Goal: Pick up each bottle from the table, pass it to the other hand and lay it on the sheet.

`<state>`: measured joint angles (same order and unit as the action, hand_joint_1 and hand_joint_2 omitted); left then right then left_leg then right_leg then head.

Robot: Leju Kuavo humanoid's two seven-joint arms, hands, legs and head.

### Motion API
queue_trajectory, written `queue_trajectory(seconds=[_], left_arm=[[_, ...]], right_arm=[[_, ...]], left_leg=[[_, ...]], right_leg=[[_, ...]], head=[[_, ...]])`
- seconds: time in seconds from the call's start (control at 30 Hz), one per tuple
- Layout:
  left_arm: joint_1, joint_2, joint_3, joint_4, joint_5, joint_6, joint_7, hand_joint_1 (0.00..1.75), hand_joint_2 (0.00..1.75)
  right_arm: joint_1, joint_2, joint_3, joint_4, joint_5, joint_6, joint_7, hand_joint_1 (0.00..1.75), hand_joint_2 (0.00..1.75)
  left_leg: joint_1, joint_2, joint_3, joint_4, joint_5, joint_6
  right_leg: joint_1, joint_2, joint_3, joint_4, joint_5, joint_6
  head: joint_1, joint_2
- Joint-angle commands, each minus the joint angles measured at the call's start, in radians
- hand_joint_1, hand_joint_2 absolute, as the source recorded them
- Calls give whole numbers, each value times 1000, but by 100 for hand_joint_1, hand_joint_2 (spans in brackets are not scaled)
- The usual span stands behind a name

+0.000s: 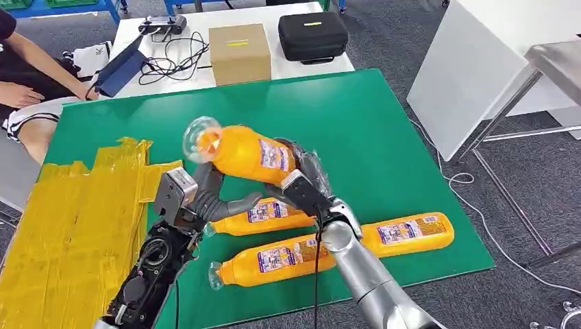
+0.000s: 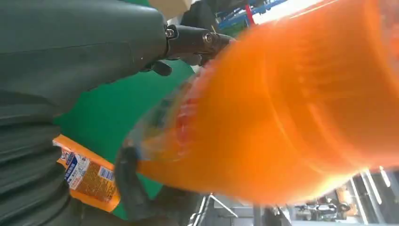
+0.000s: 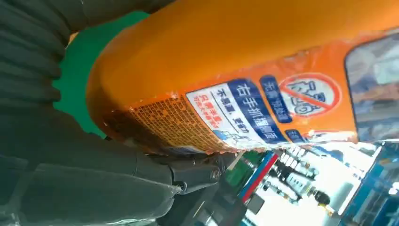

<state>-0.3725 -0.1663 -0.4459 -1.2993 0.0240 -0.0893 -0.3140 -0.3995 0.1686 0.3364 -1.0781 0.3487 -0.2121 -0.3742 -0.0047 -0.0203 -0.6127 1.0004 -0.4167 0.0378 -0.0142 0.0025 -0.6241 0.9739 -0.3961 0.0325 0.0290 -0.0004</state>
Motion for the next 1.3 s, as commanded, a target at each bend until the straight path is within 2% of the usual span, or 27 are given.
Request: queue_trajectory(seconds=[0.03, 0.1, 0.23, 0.33, 0.47, 0.53, 0.77, 0.8, 0.83, 0.87, 1.07, 1.3], left_arm=[[-42, 10, 14, 70, 3, 0, 6, 0, 175], [-48, 9, 16, 82, 7, 2, 6, 0, 175], [-84, 4, 17, 121, 24, 10, -3, 0, 175], [-86, 5, 16, 121, -19, 76, -14, 0, 175], [-74, 5, 6, 134, -14, 76, -19, 0, 175], [-68, -9, 22, 137, -41, 154, -58, 0, 175], [-35, -20, 53, 66, 22, 215, -106, 0, 175], [-24, -29, 73, 50, 48, 239, -132, 17, 175], [-18, -31, 80, 32, 63, 256, -154, 147, 175], [-16, -31, 83, 23, 73, 262, -163, 175, 175], [-30, -18, 76, 7, 99, 295, -176, 175, 175], [-12, -5, 85, -2, 124, 313, -201, 175, 175]], right_arm=[[-63, -6, 53, 84, -5, 3, -4, 175, 175], [-69, 3, 81, 90, 21, 0, -4, 175, 175], [-120, 22, 168, 147, 19, 100, 11, 175, 175], [-140, 9, 227, 162, 96, 85, 26, 175, 175], [-162, -2, 245, 206, 107, 106, 37, 175, 175], [-158, -13, 248, 228, 119, 107, 46, 175, 175], [-134, -30, 231, 215, 101, 116, 33, 175, 175], [-134, -35, 232, 213, 97, 120, 32, 175, 175], [-140, -39, 229, 214, 94, 121, 32, 175, 175], [-144, -40, 229, 217, 93, 122, 32, 175, 175], [-183, -42, 217, 251, 81, 108, 17, 175, 175], [-179, -67, 208, 208, 90, 95, 13, 175, 175]], left_leg=[[0, 1, 3, 0, -1, -1], [1, 4, 7, 1, -4, -3], [1, 3, 3, 1, -2, -2], [1, 4, 4, 1, -2, -2], [1, 3, 5, 1, -2, -2], [0, 2, 3, -1, 0, -2], [1, 2, 5, 0, -2, -3], [1, 1, 3, 0, -1, -2], [2, 0, 5, 1, -2, -3], [1, 0, 3, 1, -1, -2], [1, 1, 0, 0, 0, -2], [2, 1, 4, 1, -2, -3]], right_leg=[[1, 0, 3, 0, -1, -1], [2, 2, 7, -1, -2, -2], [1, 1, 3, 0, -1, -1], [1, 2, 3, 0, -1, -1], [2, 1, 4, 0, -2, -1], [1, 0, 3, -1, -1, -1], [2, 0, 5, -1, -2, -1], [2, -2, 4, -1, -2, -1], [2, -2, 6, -1, -3, -1], [2, -2, 4, -1, -2, -1], [1, -2, 0, 0, -1, -1], [2, -2, 4, 0, -2, -1]], head=[[0, 0], [0, 0], [0, 0], [0, 0], [0, 0], [0, 0], [0, 0], [0, 0], [0, 0], [0, 0], [0, 0], [0, 0]])
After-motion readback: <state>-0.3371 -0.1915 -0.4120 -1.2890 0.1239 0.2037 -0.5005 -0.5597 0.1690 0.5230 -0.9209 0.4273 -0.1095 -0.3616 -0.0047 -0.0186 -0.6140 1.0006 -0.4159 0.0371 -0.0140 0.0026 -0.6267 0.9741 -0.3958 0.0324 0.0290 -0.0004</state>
